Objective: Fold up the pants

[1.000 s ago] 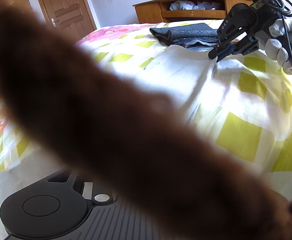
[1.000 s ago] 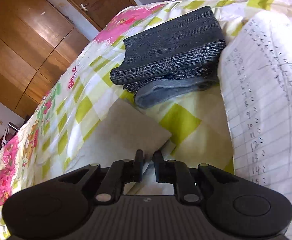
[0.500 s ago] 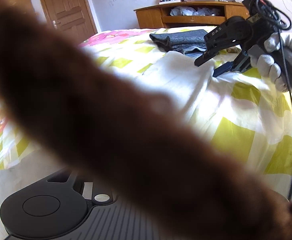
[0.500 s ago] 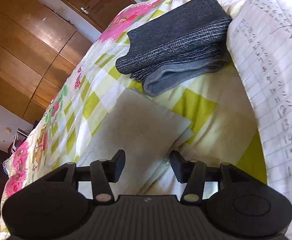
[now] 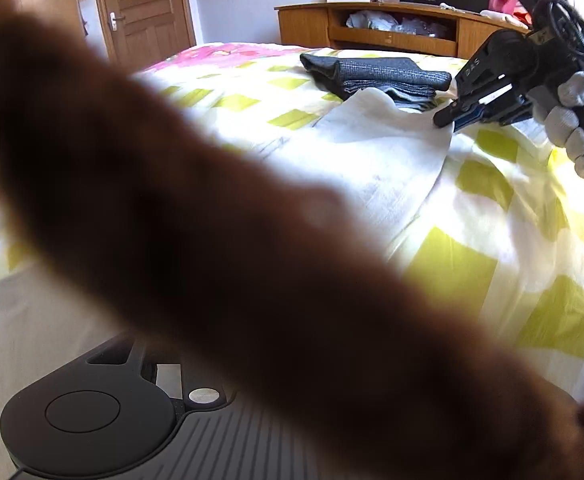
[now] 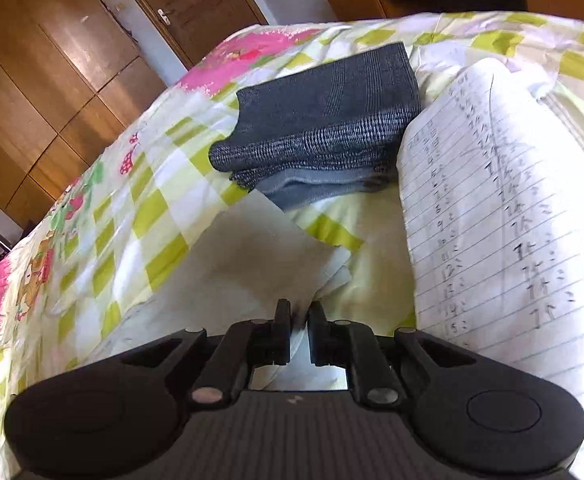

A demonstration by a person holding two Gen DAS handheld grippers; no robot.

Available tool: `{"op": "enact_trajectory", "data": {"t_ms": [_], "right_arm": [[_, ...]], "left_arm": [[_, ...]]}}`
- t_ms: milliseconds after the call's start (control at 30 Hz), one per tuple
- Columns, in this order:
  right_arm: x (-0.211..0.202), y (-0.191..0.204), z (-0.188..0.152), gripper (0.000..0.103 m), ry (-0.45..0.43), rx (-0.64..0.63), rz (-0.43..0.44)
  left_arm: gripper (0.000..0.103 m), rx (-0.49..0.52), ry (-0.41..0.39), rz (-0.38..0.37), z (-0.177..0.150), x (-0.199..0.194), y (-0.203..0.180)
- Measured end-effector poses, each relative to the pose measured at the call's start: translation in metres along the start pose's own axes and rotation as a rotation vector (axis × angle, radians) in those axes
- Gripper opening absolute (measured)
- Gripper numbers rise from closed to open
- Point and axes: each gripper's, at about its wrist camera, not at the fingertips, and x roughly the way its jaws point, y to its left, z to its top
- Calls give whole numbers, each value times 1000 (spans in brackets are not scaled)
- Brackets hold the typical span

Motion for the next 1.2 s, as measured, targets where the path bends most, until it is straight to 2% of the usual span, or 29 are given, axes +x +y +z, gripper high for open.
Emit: {"op": "enact_trajectory", "data": {"t_ms": [67,167,200,267,433,533,733,867,1133,1167,1200], "right_arm": [[-23,7,2,31,-57,-61,-40],[-51,28,-6,36,-136,-241,-112],[-55,40,-10,38,-142,-304,-88],[-50,72,-17,38,-90,-437,22],[20,177,-49,37,68,-806,256],[59,217,-61,37,151,-965,328],[105,251,-64,37,297,-1074,415],[116,262,-76,37,368,-1173,416],[135,275,-87,40,435,-1231,406],[134,276,-87,39,435,-1236,402],[133,276,-87,28,431,-1240,395]], "left_arm": [[46,-20,-22,-3,-3,-14,5],[46,-40,-52,0,-7,-32,14],[46,-44,-66,2,-8,-36,17],[46,-57,-93,8,-8,-39,22],[47,-111,-140,47,-5,-31,42],[47,-136,-144,83,-8,-22,55],[47,-254,-152,42,-23,-3,76],[47,-270,-167,14,-29,-3,80],[47,-286,-173,0,-33,-3,83],[47,-286,-173,-1,-34,-3,83],[47,-288,-173,-1,-34,-3,83]]}}
